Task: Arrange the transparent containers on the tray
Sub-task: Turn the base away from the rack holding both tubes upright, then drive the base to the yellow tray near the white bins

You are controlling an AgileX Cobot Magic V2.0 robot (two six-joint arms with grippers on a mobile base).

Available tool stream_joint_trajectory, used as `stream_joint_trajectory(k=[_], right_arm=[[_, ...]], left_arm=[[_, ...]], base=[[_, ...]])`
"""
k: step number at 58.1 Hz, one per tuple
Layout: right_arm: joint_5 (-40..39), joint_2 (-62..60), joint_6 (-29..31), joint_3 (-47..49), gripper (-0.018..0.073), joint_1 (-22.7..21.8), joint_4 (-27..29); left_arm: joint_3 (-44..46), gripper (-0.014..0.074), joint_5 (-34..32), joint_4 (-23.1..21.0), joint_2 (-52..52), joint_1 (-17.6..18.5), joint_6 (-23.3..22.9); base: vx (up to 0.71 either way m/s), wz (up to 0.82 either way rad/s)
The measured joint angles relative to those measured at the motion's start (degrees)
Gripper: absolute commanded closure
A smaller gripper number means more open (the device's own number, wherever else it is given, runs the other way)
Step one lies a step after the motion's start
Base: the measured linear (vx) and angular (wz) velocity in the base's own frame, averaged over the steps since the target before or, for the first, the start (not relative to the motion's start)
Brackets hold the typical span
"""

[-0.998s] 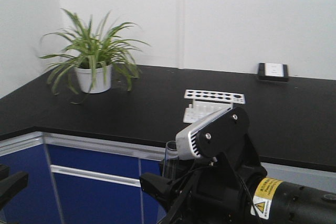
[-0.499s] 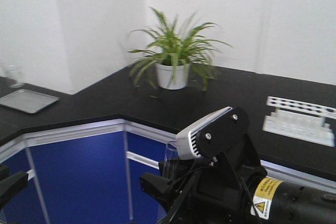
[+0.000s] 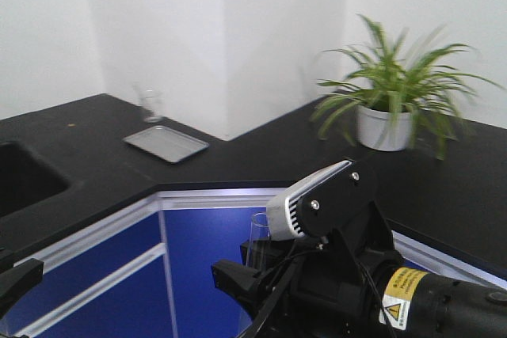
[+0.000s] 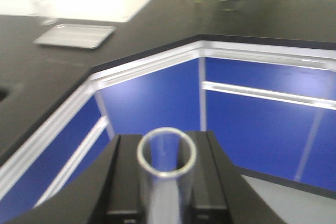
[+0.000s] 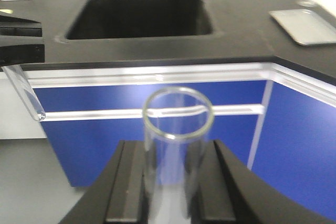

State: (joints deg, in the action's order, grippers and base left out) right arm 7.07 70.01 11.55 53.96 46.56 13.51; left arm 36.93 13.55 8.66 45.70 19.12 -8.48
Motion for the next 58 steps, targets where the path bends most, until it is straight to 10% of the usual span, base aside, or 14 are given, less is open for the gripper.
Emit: stream_joint_trajectory(k=[58], right_arm=[[0.0,0.0,0.0,0.0,0.054,0.0,0.0]], left_arm=[[0.0,0.0531,0.0,0.0,0.0,0.0,0.0]], base=[[0.2,0.76]])
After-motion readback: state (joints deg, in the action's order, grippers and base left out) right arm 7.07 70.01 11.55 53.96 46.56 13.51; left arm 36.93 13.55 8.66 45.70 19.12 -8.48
